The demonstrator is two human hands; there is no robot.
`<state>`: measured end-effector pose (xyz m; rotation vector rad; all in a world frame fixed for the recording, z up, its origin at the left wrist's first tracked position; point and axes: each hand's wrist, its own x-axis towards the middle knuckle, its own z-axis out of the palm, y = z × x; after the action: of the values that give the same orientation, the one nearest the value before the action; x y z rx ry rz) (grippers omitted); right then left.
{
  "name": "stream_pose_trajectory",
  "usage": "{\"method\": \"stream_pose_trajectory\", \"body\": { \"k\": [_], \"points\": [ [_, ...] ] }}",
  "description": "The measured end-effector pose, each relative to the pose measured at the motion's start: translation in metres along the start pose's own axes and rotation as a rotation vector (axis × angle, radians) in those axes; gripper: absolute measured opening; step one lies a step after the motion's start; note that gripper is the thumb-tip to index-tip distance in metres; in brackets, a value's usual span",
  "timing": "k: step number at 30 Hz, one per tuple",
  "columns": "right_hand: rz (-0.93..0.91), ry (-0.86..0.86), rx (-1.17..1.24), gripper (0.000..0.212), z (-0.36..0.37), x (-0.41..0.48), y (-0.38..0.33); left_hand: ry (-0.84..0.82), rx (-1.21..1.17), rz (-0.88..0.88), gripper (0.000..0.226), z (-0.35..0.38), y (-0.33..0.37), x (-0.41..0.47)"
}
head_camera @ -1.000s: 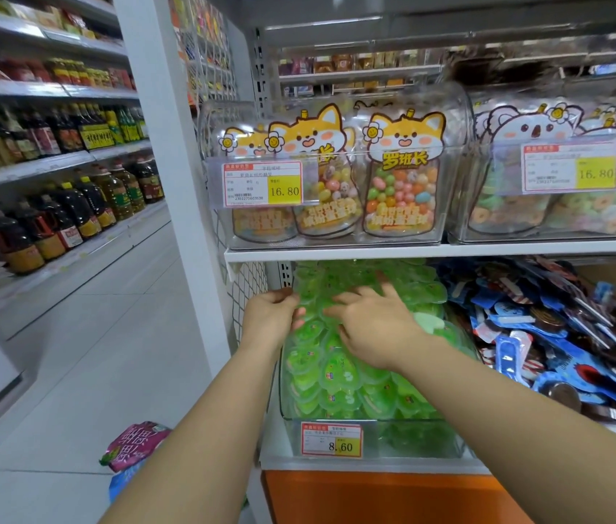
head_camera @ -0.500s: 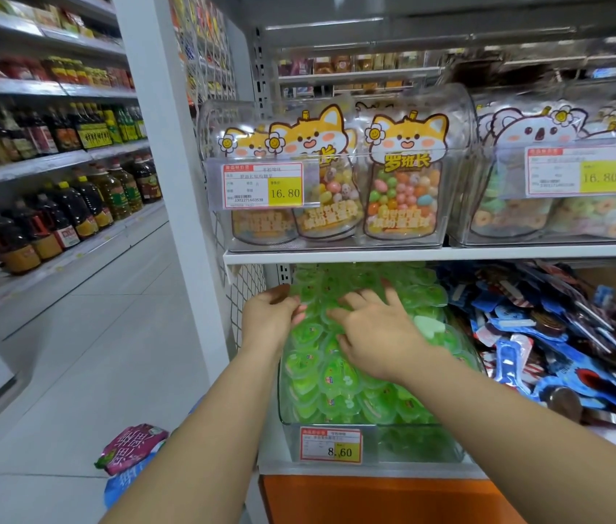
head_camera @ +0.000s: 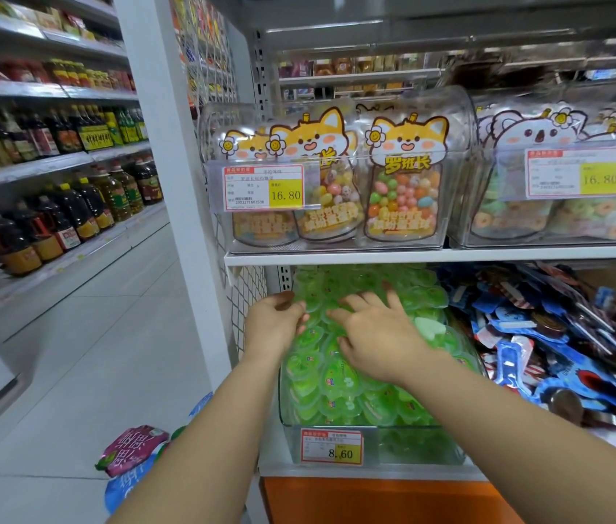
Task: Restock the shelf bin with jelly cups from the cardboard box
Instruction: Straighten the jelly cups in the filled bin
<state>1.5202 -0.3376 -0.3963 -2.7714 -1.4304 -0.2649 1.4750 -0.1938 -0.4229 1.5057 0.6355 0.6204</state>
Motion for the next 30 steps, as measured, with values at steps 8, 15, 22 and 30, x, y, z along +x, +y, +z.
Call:
{"method": "stream_pose_trajectory", "body": {
  "k": [8, 15, 22, 30],
  "points": [
    [0.004, 0.002, 0.004, 0.048, -0.003, 0.002, 0.000, -0.031, -0.024, -0.030, 0.035, 0.000, 0.006, -0.002],
    [0.011, 0.009, 0.016, 0.048, -0.003, 0.000, 0.000, -0.027, 0.015, -0.021, 0.035, -0.002, 0.007, -0.002],
    [0.000, 0.088, 0.062, 0.046, -0.004, -0.007, 0.002, -0.019, 0.044, 0.009, 0.031, -0.006, 0.006, -0.008],
    [0.103, 0.458, 0.319, 0.027, 0.000, -0.053, 0.060, 0.054, 0.336, 0.303, 0.025, -0.011, 0.006, -0.030]
  ]
}}
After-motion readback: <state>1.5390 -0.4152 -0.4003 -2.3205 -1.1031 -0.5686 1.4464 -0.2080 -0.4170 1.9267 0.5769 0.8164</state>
